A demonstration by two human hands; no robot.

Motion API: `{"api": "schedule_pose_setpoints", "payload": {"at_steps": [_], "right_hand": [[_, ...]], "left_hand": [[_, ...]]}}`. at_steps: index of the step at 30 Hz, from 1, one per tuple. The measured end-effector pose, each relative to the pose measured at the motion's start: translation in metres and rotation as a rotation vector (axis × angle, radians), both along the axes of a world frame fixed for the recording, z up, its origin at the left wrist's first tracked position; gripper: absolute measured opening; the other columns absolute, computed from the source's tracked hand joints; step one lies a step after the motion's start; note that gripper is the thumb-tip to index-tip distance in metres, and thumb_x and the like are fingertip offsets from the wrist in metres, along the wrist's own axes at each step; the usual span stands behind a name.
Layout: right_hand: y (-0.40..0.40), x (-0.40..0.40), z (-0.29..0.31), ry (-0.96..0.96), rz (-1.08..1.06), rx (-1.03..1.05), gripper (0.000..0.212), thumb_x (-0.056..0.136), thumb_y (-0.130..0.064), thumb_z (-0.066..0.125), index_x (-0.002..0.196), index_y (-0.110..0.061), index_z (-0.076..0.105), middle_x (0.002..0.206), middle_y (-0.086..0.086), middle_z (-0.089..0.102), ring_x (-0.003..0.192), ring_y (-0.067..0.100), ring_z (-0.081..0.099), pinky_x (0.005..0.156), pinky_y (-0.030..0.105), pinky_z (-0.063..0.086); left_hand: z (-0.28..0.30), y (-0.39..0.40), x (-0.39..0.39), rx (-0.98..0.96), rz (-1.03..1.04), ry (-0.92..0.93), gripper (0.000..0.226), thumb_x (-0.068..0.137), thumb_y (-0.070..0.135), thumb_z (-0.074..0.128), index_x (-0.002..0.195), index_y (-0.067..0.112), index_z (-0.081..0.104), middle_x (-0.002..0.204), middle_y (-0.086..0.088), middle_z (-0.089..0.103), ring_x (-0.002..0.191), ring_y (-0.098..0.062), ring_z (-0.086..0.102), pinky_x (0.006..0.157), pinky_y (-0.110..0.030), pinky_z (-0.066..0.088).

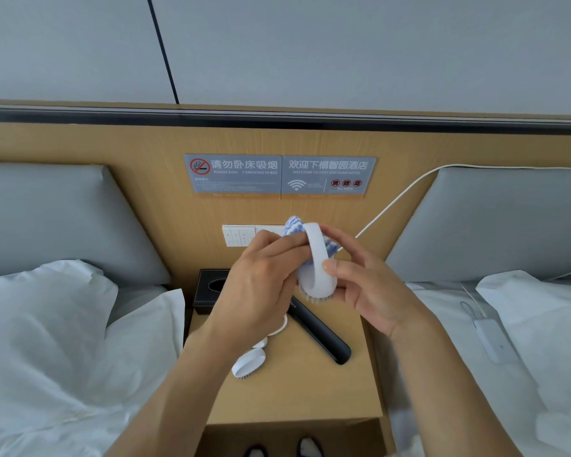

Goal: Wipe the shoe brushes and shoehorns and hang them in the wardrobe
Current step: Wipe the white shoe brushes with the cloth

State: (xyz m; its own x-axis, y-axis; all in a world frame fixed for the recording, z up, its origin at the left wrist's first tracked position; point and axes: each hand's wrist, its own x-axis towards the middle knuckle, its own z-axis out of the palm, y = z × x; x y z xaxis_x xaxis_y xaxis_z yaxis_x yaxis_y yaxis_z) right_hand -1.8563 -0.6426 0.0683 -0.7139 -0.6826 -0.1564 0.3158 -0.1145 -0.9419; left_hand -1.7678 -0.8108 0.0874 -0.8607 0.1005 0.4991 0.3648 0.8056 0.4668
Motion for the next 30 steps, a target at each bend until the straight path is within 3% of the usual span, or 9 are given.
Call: {"api": "schedule_pose_setpoints", "payload": {"at_steps": [7,12,15,21,23,28,30], "right_hand": [[-0.001,-0.005,0.000,0.025,-0.088,0.015,0.064,0.067,-0.026,0.080,0.128,-0.034,0.062,0.106,0.009,0.073,0.091,0.024,0.069,0.083,0.043,0.057],[0.001,-0.007,0.001,0.025,-0.089,0.049,0.062,0.069,-0.029,0.079,0.128,-0.038,0.061,0.106,0.016,0.073,0.091,0.028,0.071,0.079,0.042,0.058],[0.000,-0.007,0.002,0.011,-0.076,0.031,0.059,0.070,-0.029,0.078,0.126,-0.038,0.062,0.109,0.015,0.073,0.092,0.028,0.071,0.078,0.042,0.058],[-0.012,-0.007,0.004,-0.028,-0.126,-0.011,0.052,0.077,-0.020,0.075,0.125,-0.031,0.059,0.107,0.017,0.073,0.090,0.030,0.070,0.083,0.047,0.056],[-0.016,-0.005,0.005,-0.048,-0.153,-0.028,0.053,0.077,-0.019,0.075,0.126,-0.029,0.058,0.114,0.018,0.071,0.092,0.030,0.069,0.085,0.048,0.055],[-0.025,-0.004,0.010,-0.091,-0.207,-0.042,0.053,0.080,-0.019,0.077,0.129,-0.026,0.056,0.115,0.015,0.071,0.088,0.025,0.070,0.075,0.034,0.058],[-0.026,-0.004,0.011,-0.107,-0.208,-0.043,0.052,0.081,-0.019,0.077,0.129,-0.026,0.056,0.117,0.017,0.071,0.089,0.026,0.069,0.075,0.035,0.059]], "left_hand": [[-0.004,0.000,0.001,0.137,-0.097,-0.085,0.051,0.084,-0.009,0.040,0.117,0.016,0.070,0.134,0.016,0.058,0.096,-0.019,0.052,0.087,-0.032,0.044],[-0.006,-0.010,0.005,0.516,-0.225,-0.291,0.045,0.084,-0.004,0.047,0.116,0.014,0.073,0.130,0.015,0.062,0.126,-0.006,0.054,0.097,-0.013,0.042],[-0.010,-0.022,0.006,0.731,-0.283,-0.414,0.041,0.088,0.000,0.053,0.119,0.018,0.072,0.134,0.011,0.061,0.130,-0.013,0.054,0.098,-0.025,0.049],[-0.022,-0.002,-0.001,0.642,0.031,-0.192,0.037,0.077,0.008,0.080,0.111,0.019,0.074,0.124,0.016,0.064,0.115,-0.010,0.063,0.090,-0.035,0.057],[-0.026,0.004,-0.002,0.613,0.119,-0.108,0.037,0.080,0.007,0.079,0.114,0.018,0.074,0.126,0.016,0.063,0.117,-0.009,0.061,0.091,-0.033,0.055],[-0.029,0.011,-0.002,0.614,0.186,-0.040,0.042,0.089,0.008,0.070,0.127,0.026,0.066,0.132,0.018,0.059,0.123,-0.006,0.055,0.097,-0.021,0.048],[-0.027,0.013,-0.003,0.711,0.201,-0.063,0.042,0.090,0.010,0.069,0.126,0.032,0.063,0.127,0.020,0.062,0.120,-0.006,0.058,0.098,-0.028,0.050]]}}
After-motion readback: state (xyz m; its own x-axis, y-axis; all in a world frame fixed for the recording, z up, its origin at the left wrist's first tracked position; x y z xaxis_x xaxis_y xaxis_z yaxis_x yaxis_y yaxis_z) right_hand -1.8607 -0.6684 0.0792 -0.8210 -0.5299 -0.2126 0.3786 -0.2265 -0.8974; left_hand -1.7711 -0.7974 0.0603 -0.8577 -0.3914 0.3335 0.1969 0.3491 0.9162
